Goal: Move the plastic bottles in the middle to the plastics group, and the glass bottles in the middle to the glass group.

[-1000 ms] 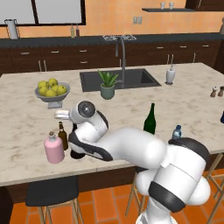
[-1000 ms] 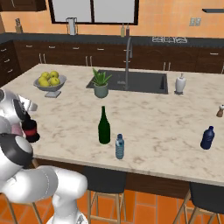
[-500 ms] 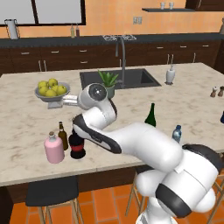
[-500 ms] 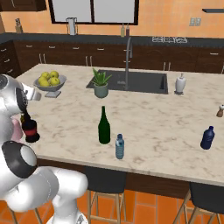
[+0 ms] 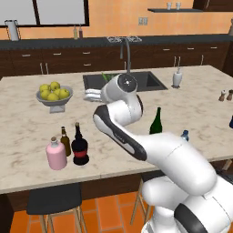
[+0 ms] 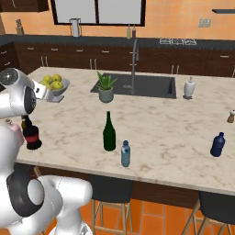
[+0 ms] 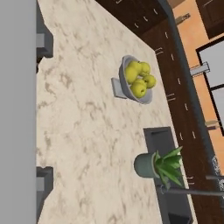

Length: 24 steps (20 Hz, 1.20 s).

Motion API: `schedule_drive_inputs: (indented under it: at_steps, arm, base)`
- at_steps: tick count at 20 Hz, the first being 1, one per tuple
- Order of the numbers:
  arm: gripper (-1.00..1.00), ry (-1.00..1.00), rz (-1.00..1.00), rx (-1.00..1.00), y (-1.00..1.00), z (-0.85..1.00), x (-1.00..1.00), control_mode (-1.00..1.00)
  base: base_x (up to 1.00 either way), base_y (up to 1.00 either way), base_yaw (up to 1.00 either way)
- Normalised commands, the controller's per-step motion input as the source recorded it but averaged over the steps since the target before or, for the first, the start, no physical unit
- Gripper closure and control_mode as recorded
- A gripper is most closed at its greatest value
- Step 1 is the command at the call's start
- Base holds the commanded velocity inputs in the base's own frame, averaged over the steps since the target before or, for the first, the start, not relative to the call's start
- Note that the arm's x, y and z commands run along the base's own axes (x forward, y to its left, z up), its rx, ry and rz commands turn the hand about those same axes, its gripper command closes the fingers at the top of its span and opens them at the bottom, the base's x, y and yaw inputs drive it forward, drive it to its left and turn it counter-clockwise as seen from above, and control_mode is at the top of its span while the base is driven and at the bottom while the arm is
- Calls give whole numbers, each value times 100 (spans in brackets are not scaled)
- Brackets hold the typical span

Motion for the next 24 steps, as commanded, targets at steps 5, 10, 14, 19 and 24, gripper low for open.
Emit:
schedule_drive_inputs:
  at_steps: [5, 10, 14, 19, 24]
  arm:
    - [-100, 0, 0, 0, -84, 10, -37, -100]
    - [-100, 3, 0, 0, -80, 13, -28, -100]
    - [-100, 15, 0, 0, -77, 19, -19, -100]
    - [-100, 10, 0, -3, -78, 8, -12, -100]
    - [-100, 1, 0, -11, -73, 3, -1, -100]
  base:
    - [0, 0, 0]
    - [0, 0, 0]
    - [0, 0, 0]
    - [0, 0, 0]
    - [0, 0, 0]
